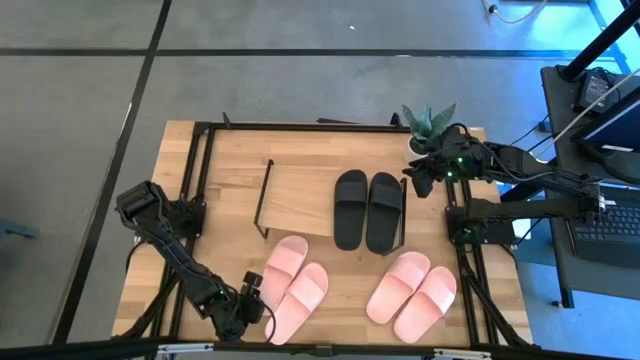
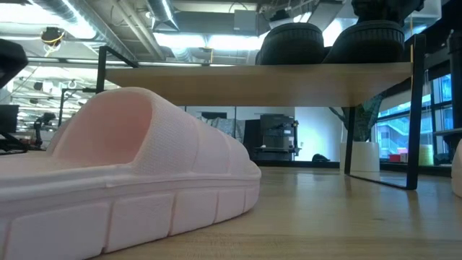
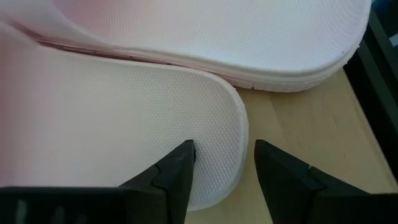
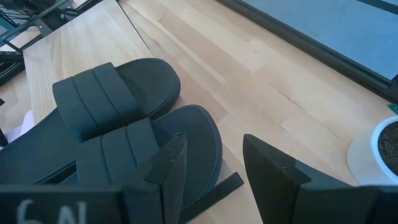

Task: Pick and place slides into the shelf
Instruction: Put the left pink slides under the shelf

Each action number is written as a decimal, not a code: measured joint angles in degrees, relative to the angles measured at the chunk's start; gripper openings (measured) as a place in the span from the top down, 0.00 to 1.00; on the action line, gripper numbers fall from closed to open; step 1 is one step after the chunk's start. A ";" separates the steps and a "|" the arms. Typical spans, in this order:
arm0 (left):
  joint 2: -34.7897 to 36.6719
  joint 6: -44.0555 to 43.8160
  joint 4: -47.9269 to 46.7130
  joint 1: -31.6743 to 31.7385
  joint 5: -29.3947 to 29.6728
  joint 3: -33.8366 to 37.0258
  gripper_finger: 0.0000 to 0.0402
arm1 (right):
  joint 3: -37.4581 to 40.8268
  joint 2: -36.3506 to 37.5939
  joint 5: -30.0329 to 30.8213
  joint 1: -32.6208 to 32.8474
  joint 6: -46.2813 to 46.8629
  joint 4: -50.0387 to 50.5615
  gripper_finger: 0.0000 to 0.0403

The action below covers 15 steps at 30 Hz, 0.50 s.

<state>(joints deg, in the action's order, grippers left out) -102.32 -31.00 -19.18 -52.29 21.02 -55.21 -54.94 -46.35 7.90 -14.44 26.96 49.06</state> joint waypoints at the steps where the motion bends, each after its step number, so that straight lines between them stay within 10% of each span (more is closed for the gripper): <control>1: 0.00 0.01 0.00 0.00 0.34 0.03 0.63 | 0.00 0.02 0.00 -0.02 0.00 0.00 0.60; 10: -0.11 -0.16 1.47 0.62 0.94 -0.03 0.96 | 0.00 0.01 0.02 -0.01 0.00 0.02 0.60; 15: -0.13 -0.43 0.87 1.11 2.10 -0.03 0.97 | 0.00 0.01 0.02 0.00 0.00 0.04 0.60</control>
<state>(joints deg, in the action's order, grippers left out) -102.45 -31.44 -18.31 -51.18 23.12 -55.24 -54.94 -46.34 7.92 -14.45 26.96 49.10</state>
